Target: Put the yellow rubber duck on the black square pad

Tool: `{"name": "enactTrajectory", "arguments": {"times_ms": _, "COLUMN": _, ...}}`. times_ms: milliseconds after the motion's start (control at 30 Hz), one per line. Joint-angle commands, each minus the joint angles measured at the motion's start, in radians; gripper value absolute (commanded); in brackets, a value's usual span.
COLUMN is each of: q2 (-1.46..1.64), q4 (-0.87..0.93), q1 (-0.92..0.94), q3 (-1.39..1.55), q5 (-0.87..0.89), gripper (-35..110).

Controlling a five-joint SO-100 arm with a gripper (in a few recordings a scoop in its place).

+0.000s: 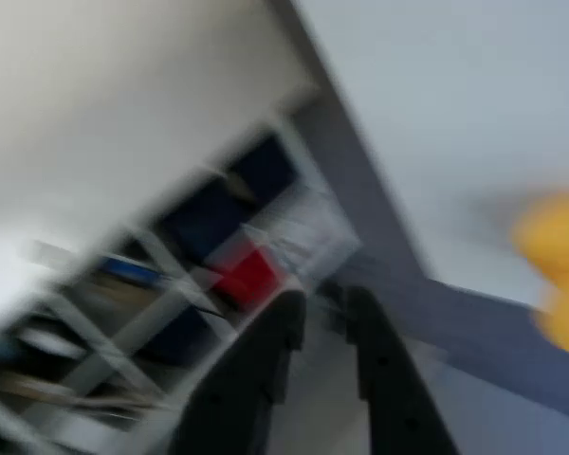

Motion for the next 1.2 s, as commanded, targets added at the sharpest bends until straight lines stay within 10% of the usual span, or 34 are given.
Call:
{"name": "enactTrajectory", "arguments": {"times_ms": 0, "q2": 0.031, "q4": 0.064, "q1": -0.092, "q3": -0.049, "q5": -0.078, "gripper": 5}}
{"name": "enactTrajectory", "arguments": {"times_ms": 1167, "q2": -0.163, "q4": 0.339, "q1": -0.423, "q3": -0.048, "q5": -0.094, "gripper": 5}}
